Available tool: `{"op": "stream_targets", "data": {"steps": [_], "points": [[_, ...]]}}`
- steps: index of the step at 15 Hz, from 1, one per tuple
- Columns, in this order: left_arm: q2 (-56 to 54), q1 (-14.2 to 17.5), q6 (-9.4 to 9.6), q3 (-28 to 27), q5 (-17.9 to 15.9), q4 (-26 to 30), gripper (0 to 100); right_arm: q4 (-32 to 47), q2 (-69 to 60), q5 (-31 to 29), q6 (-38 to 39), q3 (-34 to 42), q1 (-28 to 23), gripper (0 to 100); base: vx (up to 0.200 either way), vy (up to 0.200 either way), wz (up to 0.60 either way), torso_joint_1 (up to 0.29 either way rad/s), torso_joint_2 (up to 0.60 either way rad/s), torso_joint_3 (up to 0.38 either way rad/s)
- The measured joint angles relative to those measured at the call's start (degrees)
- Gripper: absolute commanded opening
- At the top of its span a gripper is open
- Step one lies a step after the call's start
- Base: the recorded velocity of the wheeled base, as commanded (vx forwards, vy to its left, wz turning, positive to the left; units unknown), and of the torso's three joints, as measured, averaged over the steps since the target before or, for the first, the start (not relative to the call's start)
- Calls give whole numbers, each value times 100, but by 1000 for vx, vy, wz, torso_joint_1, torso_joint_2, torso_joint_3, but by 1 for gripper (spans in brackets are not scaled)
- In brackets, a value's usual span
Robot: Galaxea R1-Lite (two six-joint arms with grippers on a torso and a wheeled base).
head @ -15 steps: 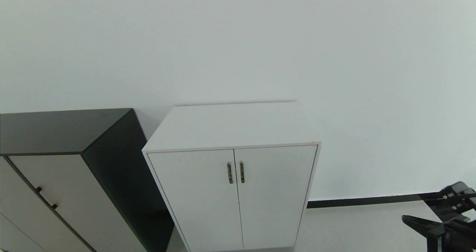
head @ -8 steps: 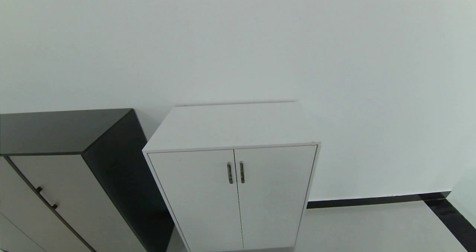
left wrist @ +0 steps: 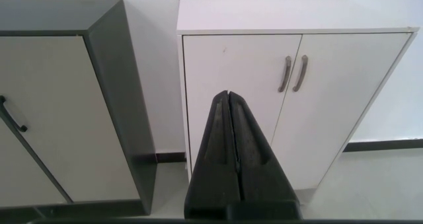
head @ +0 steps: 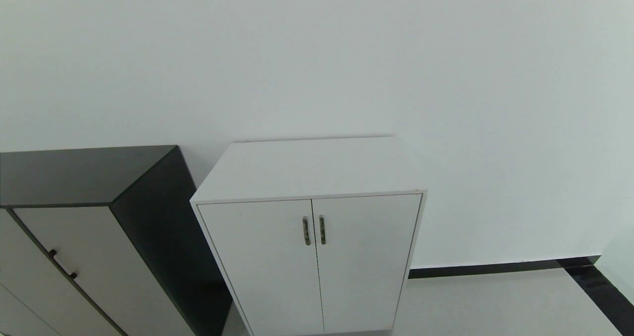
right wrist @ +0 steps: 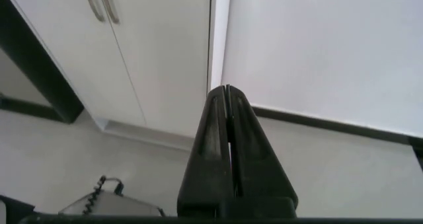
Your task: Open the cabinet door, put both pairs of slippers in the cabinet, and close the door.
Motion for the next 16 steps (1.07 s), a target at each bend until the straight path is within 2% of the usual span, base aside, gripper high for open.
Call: {"op": "stream_targets", "data": {"steps": [8, 10, 13, 16], "points": [[0, 0, 2, 0, 0, 0, 0, 0, -1101, -33, 222, 0, 428, 0, 0, 0, 0, 0, 0, 0], [0, 0, 0, 0, 2, 0, 0, -2, -1230, -361, 279, 0, 316, 0, 0, 0, 0, 0, 0, 0], [0, 0, 2, 0, 4, 0, 0, 82, -1335, -1568, 284, -6, 240, 0, 0, 0, 0, 0, 0, 0], [0, 0, 2, 0, 4, 0, 0, 205, -1445, -1704, 607, 0, 243, 0, 0, 0, 0, 0, 0, 0]]}}
